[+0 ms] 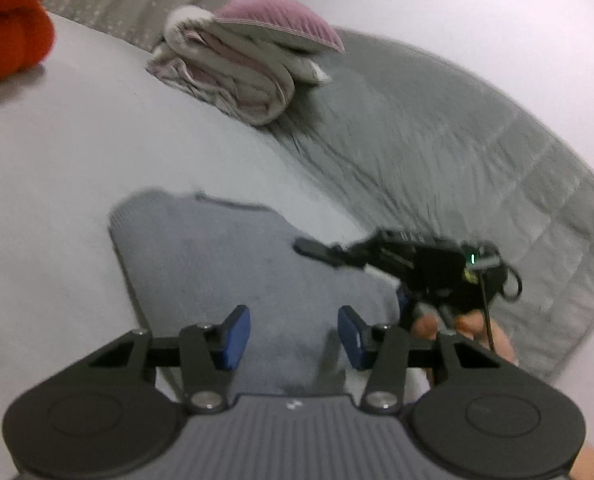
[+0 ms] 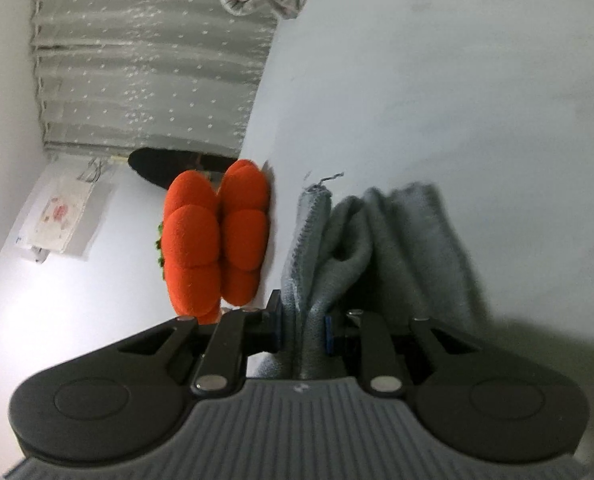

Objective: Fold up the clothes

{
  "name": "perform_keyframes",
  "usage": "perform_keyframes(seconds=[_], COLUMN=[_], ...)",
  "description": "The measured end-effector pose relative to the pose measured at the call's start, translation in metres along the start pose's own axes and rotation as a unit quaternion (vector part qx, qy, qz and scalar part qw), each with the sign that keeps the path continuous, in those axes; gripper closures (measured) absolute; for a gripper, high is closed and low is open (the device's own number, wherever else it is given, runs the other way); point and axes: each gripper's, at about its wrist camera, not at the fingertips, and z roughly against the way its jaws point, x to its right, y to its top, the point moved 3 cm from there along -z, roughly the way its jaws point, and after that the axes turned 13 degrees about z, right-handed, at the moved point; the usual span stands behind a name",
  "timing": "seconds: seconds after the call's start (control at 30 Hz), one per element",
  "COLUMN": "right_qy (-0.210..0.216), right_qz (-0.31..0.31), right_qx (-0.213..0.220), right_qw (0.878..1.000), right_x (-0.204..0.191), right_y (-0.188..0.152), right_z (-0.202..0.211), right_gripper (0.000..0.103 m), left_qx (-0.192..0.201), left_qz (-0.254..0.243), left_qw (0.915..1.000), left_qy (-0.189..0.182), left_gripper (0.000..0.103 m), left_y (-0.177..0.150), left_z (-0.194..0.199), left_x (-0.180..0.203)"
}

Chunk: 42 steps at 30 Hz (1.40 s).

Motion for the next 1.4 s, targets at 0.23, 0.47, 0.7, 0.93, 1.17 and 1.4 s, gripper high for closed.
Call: perform_keyframes(seconds=[0.23, 0.47, 0.7, 0.93, 1.17, 1.4], right_qy=[-0.057, -0.092, -0.106, -0.149, -0.199, -0.196], right_qz=[0.051, 0.184, 0.291, 0.347, 0.332, 0.291], right_qx=[0.002, 0.01, 0.025, -0.015, -0.054, -0.07], right_qw=[0.997, 0.978, 0.95, 0.926, 0.921, 0.934], right_x=[-0.009, -0.054, -0.091, -0.085, -0.051, -0.033], right_y=[0.002, -0.017, -0.042, -0.049, -0.051, -0.048], right_z=[0.018, 0.042, 0.037, 0.003, 0.009, 0.02], right_gripper=[0.05, 0.049, 0.059, 0.059, 0.069, 0.059], left_qx=[-0.007, -0.008, -0.006, -0.009, -0.021, -0.03], left_qz=[-0.026, -0.027, -0.038, -0.047, -0.053, -0.048], left_qw=[0.9995, 0.9992, 0.9987, 0.9983, 0.9981, 0.9982], left_qy=[0.02, 0.027, 0.032, 0.034, 0.026, 0.017], left_gripper=[0.054, 0.054, 0.052, 0.051, 0.05, 0.048], left_y=[-0.011, -0.011, -0.015, -0.016, -0.018, -0.017], left_z=[-0.007, -0.009, -0.012, -0.013, -0.015, -0.015], left_x=[0.002, 0.003, 0.007, 0.006, 0.001, -0.003])
